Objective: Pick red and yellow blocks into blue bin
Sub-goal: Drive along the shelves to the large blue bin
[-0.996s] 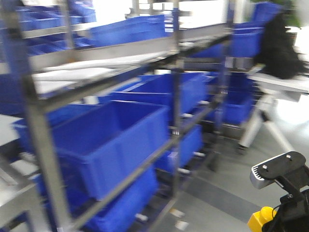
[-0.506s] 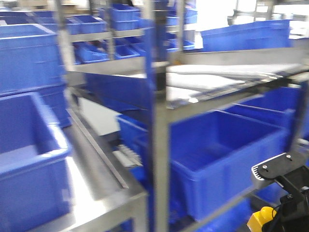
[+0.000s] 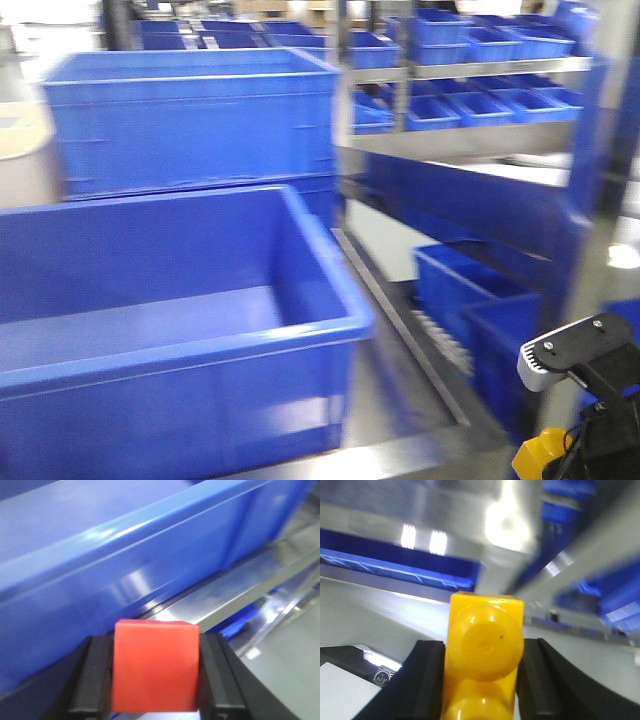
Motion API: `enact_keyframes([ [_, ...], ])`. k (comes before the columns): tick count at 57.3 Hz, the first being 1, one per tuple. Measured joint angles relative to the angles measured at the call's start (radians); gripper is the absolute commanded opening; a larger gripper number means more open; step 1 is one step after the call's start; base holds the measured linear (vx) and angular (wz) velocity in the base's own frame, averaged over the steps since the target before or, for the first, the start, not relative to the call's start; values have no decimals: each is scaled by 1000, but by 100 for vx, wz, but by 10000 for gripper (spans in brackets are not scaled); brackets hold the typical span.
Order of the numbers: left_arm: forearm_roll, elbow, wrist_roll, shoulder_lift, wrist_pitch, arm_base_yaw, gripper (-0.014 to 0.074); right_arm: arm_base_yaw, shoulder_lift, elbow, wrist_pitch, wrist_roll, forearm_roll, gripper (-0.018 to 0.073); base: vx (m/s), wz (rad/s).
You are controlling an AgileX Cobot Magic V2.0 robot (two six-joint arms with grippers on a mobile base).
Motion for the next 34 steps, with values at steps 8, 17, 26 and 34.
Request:
enact_keyframes([
  [8, 0, 0, 0, 0, 0, 0, 237, 0, 0, 0, 0, 0, 0, 269, 0, 58],
  [17, 0, 0, 0, 0, 0, 0, 237, 0, 0, 0, 0, 0, 1, 269, -1, 49],
  [26, 0, 0, 0, -1, 0, 0, 237, 0, 0, 0, 0, 0, 3, 269, -1, 32],
  [34, 0, 0, 0, -1, 0, 0, 237, 0, 0, 0, 0, 0, 3, 269, 0, 15],
])
